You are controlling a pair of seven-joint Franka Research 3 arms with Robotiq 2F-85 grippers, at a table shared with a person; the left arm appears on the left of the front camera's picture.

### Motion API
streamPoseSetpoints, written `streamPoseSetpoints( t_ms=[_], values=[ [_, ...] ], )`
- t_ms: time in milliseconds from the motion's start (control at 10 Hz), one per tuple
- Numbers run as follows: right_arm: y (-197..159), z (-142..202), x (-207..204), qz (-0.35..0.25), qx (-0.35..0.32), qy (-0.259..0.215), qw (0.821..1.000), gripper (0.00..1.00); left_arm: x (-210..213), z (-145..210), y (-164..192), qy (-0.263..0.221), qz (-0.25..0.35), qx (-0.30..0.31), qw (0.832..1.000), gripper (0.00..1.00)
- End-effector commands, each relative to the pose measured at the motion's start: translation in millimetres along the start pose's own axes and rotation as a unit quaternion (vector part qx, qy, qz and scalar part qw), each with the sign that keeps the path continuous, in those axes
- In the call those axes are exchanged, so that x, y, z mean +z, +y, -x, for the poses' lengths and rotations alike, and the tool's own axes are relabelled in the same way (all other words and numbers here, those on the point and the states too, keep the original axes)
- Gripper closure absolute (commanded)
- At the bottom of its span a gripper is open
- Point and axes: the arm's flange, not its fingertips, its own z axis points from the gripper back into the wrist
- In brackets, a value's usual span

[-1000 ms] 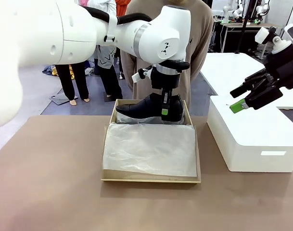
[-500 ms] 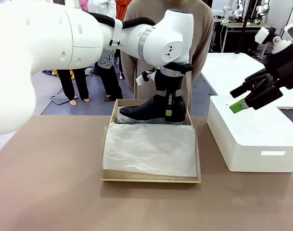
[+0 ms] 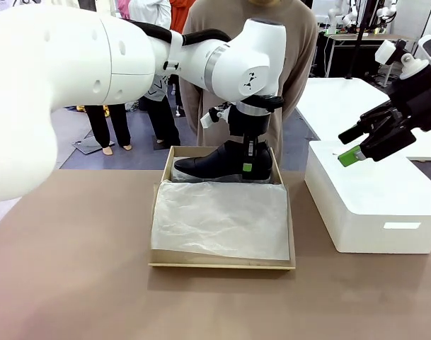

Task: Pack the shoes into the box.
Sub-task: Place the other shoe of the Shoes into the Shoes Box.

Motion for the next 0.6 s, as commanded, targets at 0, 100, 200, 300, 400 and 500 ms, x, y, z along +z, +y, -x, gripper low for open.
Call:
streamPoseSetpoints(
  t_ms=[0,100,200,300,400,500],
  values=[
    [-2.7,-1.0,-0.4,-0.008,0.01,-0.017,1.0,0.0,1.5,0.4,-1.2,-0.031,0.009,0.038,0.999,1.0],
    [-2.7,-1.0,-0.4,-0.008,0.01,-0.017,1.0,0.0,-2.4,-1.7,-2.0,-0.027,0.005,0.039,0.999,1.0],
    [-2.7,-1.0,-0.4,-0.008,0.01,-0.017,1.0,0.0,-7.0,-3.0,-2.6,-0.023,0.0,0.042,0.999,1.0],
    [-2.7,-1.0,-0.4,-0.008,0.01,-0.017,1.0,0.0,-10.8,-3.0,-3.3,-0.022,-0.002,0.042,0.999,1.0],
    [-2.7,-1.0,-0.4,-0.008,0.01,-0.017,1.0,0.0,-14.5,-2.7,-4.7,-0.023,0.0,0.038,0.999,1.0],
    [-2.7,-1.0,-0.4,-0.008,0.01,-0.017,1.0,0.0,-17.5,-0.8,-5.8,-0.015,-0.006,0.034,0.999,1.0]
  ],
)
